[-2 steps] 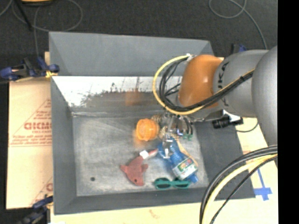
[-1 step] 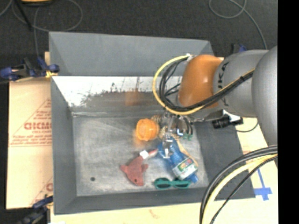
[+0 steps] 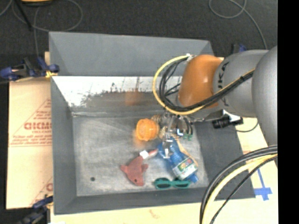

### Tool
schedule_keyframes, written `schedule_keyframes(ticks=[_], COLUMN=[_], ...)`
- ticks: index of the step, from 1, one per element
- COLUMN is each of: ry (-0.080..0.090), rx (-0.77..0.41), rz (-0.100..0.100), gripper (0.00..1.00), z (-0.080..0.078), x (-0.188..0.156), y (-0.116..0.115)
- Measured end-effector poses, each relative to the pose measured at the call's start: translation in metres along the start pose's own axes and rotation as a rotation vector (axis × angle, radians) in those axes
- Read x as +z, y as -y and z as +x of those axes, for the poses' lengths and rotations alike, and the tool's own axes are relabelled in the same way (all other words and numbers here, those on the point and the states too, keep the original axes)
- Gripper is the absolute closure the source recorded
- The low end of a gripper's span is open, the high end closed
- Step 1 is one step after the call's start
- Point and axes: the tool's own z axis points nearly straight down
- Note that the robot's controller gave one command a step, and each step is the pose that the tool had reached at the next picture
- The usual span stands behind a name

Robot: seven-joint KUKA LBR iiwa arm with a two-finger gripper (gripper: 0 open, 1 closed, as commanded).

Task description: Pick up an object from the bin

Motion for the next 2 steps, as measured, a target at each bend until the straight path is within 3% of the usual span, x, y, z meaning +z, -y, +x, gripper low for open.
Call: schedule_keyframes(ticks=[2], ry=[0.001], rx=[-0.001], rz=[0.000], gripper=[1.00], z=[-0.0001], x=[0.0002], y=[0.0000])
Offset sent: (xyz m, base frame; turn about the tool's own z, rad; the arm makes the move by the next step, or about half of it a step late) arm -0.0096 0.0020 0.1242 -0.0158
